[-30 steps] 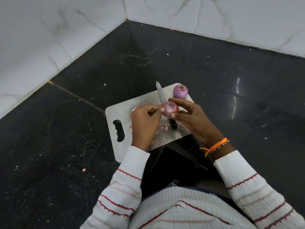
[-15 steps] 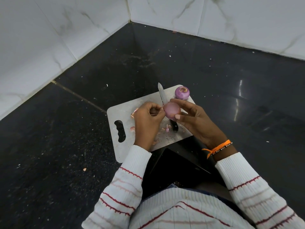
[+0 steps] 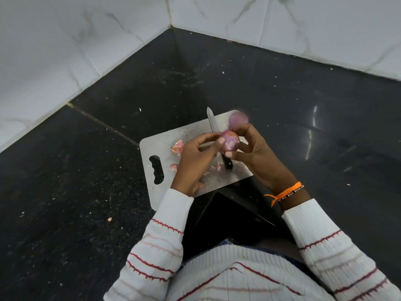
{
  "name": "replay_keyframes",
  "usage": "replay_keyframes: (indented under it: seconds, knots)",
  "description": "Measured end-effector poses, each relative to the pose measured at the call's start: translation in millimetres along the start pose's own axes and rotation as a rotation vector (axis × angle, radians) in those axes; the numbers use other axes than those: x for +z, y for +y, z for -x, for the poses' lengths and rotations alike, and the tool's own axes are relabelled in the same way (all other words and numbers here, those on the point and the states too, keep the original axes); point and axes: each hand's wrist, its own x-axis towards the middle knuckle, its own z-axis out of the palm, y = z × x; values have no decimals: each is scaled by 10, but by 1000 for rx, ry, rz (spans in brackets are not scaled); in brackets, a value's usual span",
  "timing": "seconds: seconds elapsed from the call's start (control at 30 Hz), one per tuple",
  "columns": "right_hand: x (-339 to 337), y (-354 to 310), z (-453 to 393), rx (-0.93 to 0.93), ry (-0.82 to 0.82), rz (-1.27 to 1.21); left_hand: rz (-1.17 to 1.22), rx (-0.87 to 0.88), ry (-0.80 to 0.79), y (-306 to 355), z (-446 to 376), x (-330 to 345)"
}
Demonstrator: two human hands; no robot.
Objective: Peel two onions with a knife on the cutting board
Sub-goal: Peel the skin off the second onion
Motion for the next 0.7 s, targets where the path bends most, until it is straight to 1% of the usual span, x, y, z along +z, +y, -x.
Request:
replay_keyframes:
  seconds: [0.07, 0.13, 0.17, 0.23, 0.3, 0.4, 0.47, 0.57, 0.7]
  knots:
    - [12, -4, -2, -26, 69, 205, 22, -44, -81, -19, 4, 14]
    - [9, -24, -9, -39, 91, 353, 124, -130, -123, -21, 8, 39]
    - [-2, -37, -11, -40, 75, 376, 177, -156, -123, -19, 10, 45]
    - [-42, -53, -16, -53, 43, 362, 236, -151, -95, -19, 6, 41]
    - [-57, -42, -26, -103, 87, 391, 208, -120, -55, -28, -13, 17]
    - [-9, 18, -50, -206, 227, 496, 129, -98, -23, -63, -30, 6]
    - [26, 49, -62, -238, 281, 544, 61, -64, 3, -87, -33, 16]
    - [34, 61, -77, -239, 316, 557, -34, -39, 31, -103, -43, 21]
    - [37, 63, -86, -233, 316, 575, -76, -36, 50, -99, -53, 16]
